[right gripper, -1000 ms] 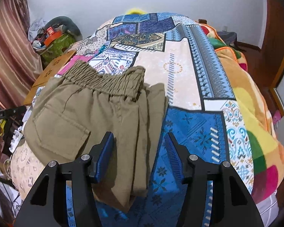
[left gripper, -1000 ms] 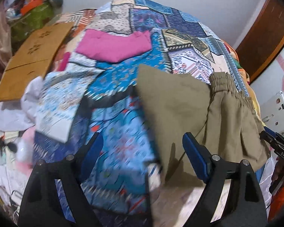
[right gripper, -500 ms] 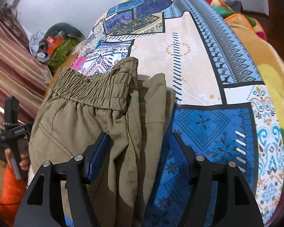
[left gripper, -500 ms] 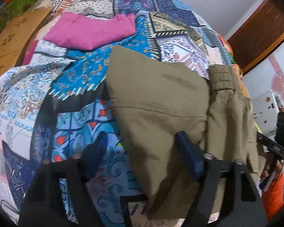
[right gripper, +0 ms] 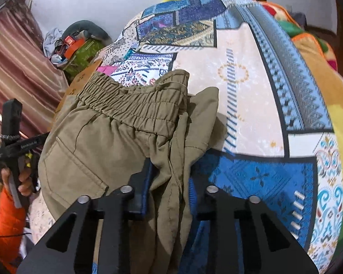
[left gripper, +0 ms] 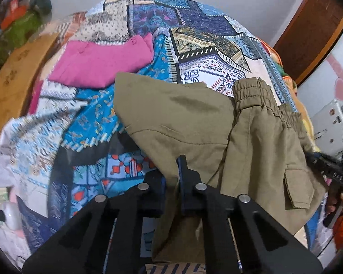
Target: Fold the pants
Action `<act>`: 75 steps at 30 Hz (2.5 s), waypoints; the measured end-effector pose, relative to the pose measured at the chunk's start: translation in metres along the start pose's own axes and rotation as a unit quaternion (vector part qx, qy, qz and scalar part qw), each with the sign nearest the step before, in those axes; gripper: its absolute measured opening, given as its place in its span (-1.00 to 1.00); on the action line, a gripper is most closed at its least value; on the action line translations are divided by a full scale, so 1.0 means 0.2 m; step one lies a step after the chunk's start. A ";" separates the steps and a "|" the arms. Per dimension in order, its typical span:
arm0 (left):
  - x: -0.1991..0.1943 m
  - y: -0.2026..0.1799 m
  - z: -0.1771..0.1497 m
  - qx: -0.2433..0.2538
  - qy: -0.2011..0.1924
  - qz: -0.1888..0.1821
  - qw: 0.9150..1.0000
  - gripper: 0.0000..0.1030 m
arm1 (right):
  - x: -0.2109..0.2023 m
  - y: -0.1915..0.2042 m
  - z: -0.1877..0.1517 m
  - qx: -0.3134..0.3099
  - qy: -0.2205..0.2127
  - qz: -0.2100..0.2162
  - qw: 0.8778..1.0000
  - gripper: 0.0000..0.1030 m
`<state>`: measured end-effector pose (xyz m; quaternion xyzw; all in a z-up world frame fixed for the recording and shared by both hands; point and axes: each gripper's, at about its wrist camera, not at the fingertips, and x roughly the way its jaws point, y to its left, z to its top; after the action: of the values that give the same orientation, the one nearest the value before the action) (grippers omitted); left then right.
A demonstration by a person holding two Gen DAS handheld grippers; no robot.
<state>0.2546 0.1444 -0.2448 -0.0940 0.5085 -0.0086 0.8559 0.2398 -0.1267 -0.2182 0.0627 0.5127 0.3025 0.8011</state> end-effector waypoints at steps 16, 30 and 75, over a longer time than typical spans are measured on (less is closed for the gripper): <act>-0.33 -0.12 0.19 0.051 -0.079 0.041 0.995 -0.94 | -0.20 0.21 0.23 -0.086 -0.070 -0.042 0.993 -0.75; -0.54 0.14 0.58 0.018 -0.156 0.078 0.985 -0.94 | -0.17 0.46 0.69 -0.151 -0.134 -0.038 0.979 -0.75; 0.42 1.22 0.78 -0.105 0.006 0.181 0.978 -0.76 | 0.95 0.66 1.06 -0.189 0.011 -0.086 0.978 -0.22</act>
<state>0.4103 0.3990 -0.2866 -0.0900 0.5201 0.1997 0.8255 0.4215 0.1283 -0.2132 -0.1374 0.4587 0.3244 0.8158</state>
